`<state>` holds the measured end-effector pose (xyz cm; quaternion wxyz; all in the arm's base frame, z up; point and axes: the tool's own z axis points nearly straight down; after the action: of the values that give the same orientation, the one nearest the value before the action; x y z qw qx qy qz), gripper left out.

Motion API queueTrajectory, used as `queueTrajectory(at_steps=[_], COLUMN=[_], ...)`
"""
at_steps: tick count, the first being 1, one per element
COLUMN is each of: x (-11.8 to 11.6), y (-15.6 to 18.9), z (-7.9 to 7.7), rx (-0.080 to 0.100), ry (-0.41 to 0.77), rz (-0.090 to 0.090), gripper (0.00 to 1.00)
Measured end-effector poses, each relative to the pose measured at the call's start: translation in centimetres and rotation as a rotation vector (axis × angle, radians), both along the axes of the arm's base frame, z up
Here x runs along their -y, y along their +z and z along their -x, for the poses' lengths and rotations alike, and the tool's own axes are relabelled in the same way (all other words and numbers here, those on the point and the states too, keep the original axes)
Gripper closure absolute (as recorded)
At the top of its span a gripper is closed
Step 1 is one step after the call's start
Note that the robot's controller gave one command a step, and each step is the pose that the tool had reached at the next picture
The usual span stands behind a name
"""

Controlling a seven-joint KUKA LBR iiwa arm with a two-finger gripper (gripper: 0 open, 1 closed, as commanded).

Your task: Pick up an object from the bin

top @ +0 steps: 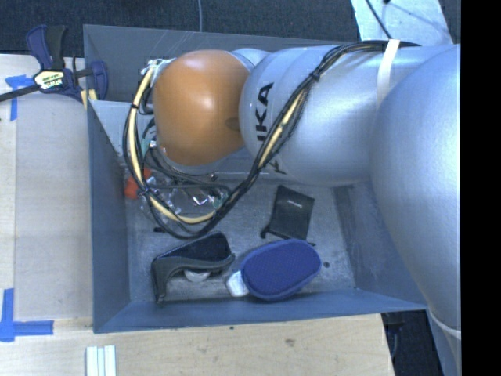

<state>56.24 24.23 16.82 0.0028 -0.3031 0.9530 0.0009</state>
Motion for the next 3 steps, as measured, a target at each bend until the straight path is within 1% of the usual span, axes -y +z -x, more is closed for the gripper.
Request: queueTrajectory(at_steps=[1, 2, 3], x=[0.1, 3.6, 3.3], y=[0.0, -8.6, -8.0], z=[0.0, 7.4, 6.8], rx=[0.0, -0.014, 0.005], ry=[-0.002, 0.093, 0.089], rz=[0.0, 0.007, -0.003], gripper=[0.0, 0.0, 1.0])
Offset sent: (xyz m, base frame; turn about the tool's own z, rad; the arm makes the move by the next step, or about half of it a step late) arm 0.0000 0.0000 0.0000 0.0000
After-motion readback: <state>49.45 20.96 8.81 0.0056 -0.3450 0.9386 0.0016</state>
